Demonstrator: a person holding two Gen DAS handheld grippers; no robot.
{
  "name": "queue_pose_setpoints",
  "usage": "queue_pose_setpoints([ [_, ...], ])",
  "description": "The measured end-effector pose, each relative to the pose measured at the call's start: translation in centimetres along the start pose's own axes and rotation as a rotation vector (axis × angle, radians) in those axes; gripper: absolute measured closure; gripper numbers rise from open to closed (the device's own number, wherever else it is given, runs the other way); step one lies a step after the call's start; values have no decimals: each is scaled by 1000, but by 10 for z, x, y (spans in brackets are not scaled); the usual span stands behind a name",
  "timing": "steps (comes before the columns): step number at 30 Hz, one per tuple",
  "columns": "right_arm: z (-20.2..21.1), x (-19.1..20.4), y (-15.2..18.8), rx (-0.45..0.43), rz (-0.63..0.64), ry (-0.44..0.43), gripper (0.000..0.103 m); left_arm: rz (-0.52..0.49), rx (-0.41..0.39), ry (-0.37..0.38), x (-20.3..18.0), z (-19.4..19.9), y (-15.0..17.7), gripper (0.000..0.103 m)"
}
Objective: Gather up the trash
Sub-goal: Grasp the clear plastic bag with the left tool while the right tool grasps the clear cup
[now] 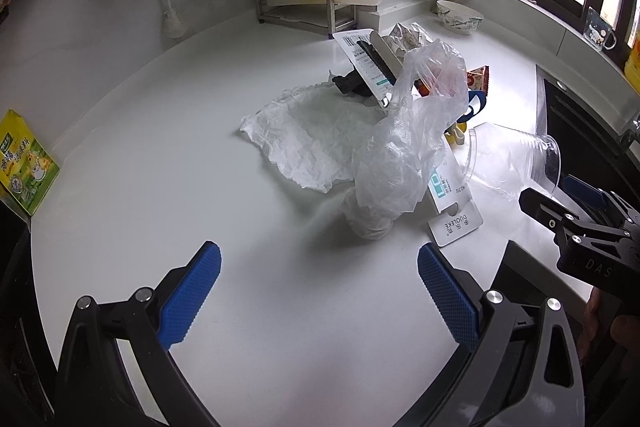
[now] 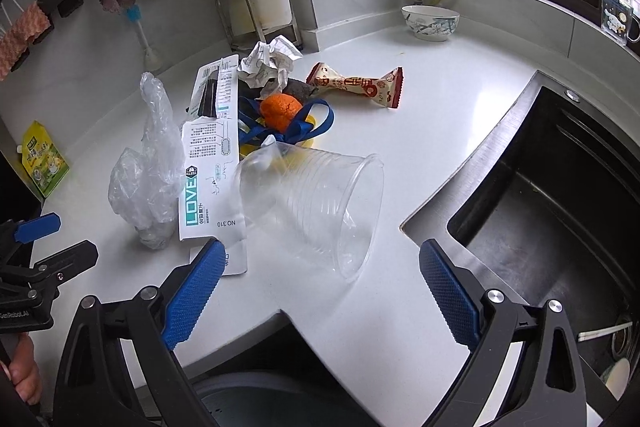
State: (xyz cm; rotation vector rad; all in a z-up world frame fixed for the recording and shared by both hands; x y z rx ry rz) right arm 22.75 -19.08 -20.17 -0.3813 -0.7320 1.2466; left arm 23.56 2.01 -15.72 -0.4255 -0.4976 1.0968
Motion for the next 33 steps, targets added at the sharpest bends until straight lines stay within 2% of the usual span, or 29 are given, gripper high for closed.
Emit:
queue_pose_setpoints([
  [7,-8,10,-7,-13,15,-34,12,2,6,8,4,-7,1,6],
  [12,-14,13,-10,2,26,-40,34,4,5,15,4,-9,1,6],
  [19,-19,17,-13,24,20,-70,58,11,4,29,3,-13,-2,6],
  [22,-17,19,-15,22,16,-91,75,14,-5,35,1,-14,-6,6],
  [24,-17,21,-14,30,19,-98,94,14,-17,40,-1,-14,-9,6],
  [25,-16,21,-14,31,16,-103,98,14,-24,44,-2,-14,-11,6],
  [33,-3,9,-13,2,-36,-96,99,-2,-65,65,-15,-23,-29,6],
])
Point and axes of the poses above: each gripper's, at about its wrist camera, not at the fingertips, and z roughly against the way its jaws point, x to its left, y to its underside, the point moved 8 cm from there along -z, roughly the way its jaws point, and after that the axes turned 11 degrees about -z, right-handed, at the moved point
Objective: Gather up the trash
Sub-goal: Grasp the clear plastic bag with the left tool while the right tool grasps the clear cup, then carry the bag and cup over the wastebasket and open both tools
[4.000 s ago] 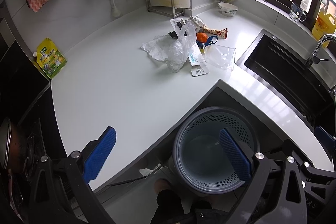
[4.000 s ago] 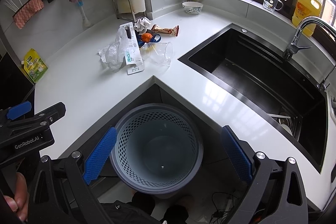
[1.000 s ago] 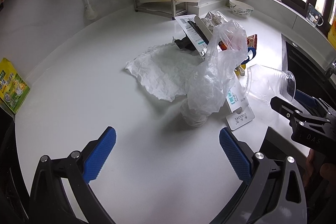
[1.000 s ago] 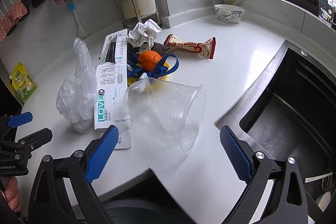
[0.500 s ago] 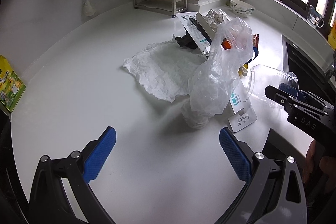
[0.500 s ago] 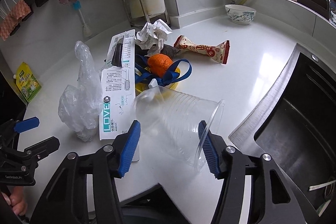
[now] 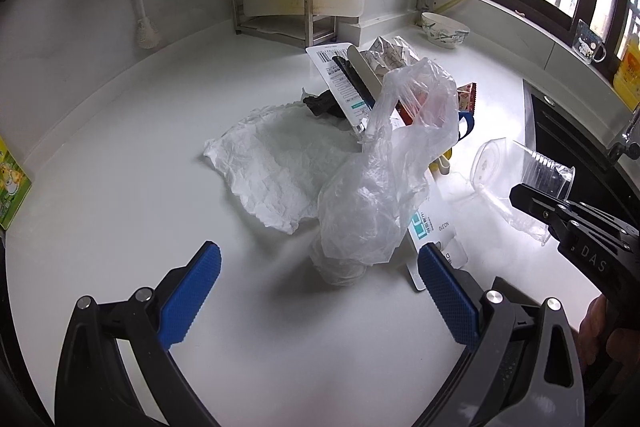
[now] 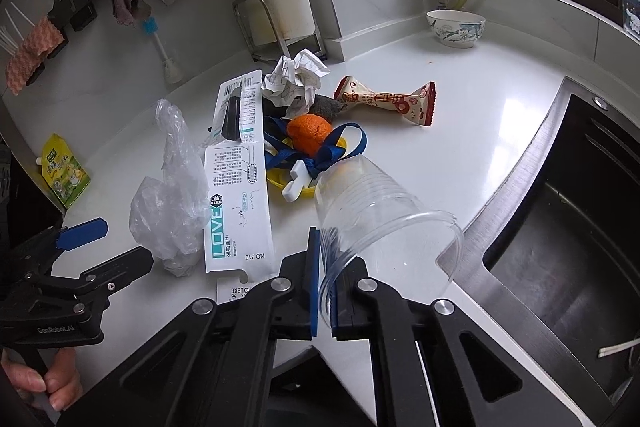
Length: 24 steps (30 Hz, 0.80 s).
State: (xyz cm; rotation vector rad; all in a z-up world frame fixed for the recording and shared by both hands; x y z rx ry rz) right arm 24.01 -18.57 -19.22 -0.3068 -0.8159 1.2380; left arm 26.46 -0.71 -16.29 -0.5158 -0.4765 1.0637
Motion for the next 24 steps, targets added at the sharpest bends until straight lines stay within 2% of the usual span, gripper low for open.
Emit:
queue_pose_setpoints([
  [9,21,-16,7,-21,-62,36,99,-18,-44,-17,-9,-21,-17,7],
  [11,23,-19,11,-20,-68,47,99,-20,-51,-17,-11,-23,-18,14],
  [13,25,-22,14,-18,-76,56,99,-25,-47,-5,-14,-24,-18,35],
  [14,26,-23,16,-17,-81,58,99,-30,-41,2,-17,-25,-17,38],
  [19,30,-27,22,-13,-97,66,99,-37,-41,15,-23,-22,-14,71],
  [24,36,-28,27,-10,-107,70,99,-24,-43,50,-23,-15,-13,76],
])
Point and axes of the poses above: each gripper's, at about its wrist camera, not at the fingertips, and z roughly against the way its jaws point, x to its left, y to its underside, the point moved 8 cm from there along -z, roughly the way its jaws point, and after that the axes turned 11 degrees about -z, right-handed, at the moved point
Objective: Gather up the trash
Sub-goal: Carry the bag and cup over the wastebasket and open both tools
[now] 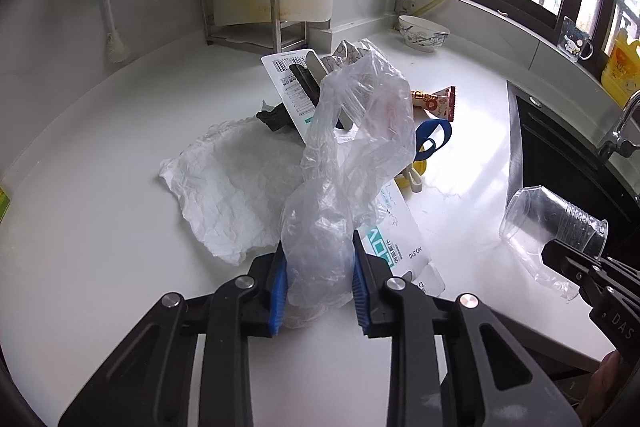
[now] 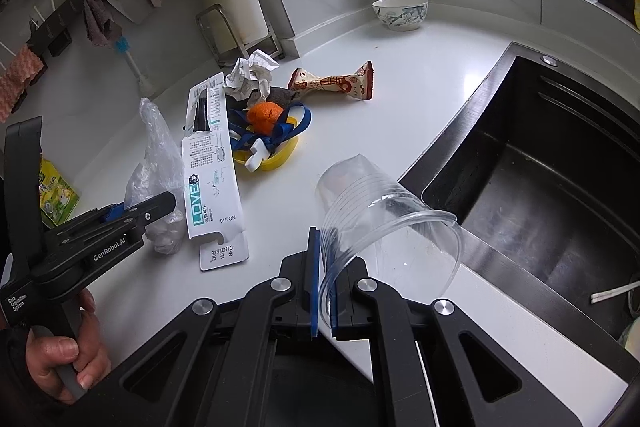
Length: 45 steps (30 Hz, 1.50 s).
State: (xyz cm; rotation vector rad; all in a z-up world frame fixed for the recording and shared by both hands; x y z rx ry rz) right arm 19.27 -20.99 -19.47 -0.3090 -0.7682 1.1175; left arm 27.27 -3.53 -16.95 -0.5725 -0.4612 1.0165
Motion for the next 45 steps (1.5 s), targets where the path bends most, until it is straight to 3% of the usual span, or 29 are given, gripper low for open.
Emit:
queue_pose_setpoints([
  [15,59,-2,23,19,16,3,99,-7,32,-9,-6,58,20,77],
  [29,131,-24,105,143,86,-37,99,-38,115,2,-88,133,95,77],
  [39,123,-42,166,292,87,-56,99,-10,223,45,-138,130,155,74],
  [45,106,-50,190,366,54,-55,99,16,292,51,-145,116,183,74],
])
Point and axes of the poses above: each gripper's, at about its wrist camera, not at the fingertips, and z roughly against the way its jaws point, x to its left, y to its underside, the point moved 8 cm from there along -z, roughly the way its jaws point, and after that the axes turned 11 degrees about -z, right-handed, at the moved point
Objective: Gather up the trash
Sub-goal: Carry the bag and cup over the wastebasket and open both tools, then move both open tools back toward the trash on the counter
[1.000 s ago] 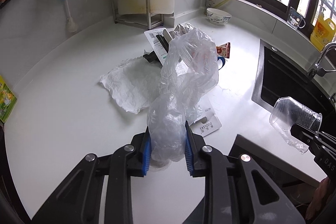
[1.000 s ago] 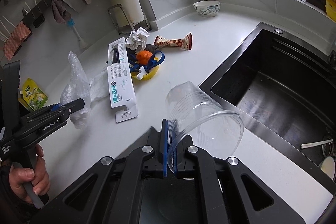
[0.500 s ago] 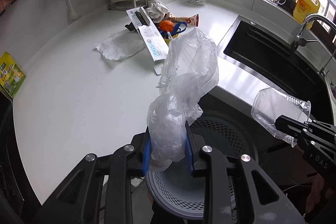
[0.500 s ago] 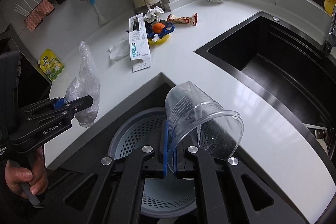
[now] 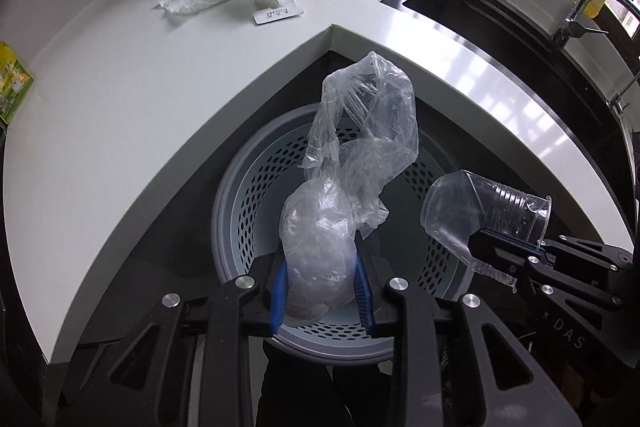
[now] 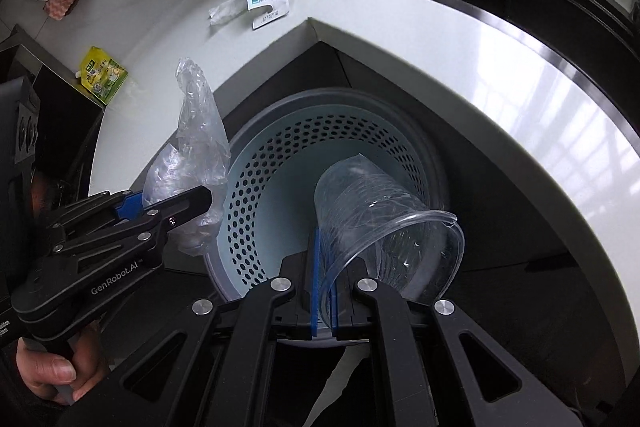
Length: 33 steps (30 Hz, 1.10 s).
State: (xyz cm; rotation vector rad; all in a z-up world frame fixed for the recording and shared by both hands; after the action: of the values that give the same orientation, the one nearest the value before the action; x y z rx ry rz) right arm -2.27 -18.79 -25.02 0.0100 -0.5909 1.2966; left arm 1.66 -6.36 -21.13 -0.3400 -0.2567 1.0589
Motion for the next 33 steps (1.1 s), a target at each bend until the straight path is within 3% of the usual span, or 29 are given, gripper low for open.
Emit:
queue_pose_setpoints([
  [5,-4,3,-2,2,19,-9,99,25,3,-23,8,1,2,70],
  [7,-5,4,-3,1,21,-17,99,35,0,-33,11,3,2,56],
  [8,-4,5,-4,3,19,-22,94,41,-2,-43,13,5,3,51],
  [11,0,6,-5,-11,24,-28,63,48,-6,-69,18,9,4,41],
  [12,2,7,-5,-17,29,-29,62,50,-6,-74,20,10,4,40],
  [33,37,1,-12,-67,60,-16,62,88,-93,-124,28,53,-16,36],
])
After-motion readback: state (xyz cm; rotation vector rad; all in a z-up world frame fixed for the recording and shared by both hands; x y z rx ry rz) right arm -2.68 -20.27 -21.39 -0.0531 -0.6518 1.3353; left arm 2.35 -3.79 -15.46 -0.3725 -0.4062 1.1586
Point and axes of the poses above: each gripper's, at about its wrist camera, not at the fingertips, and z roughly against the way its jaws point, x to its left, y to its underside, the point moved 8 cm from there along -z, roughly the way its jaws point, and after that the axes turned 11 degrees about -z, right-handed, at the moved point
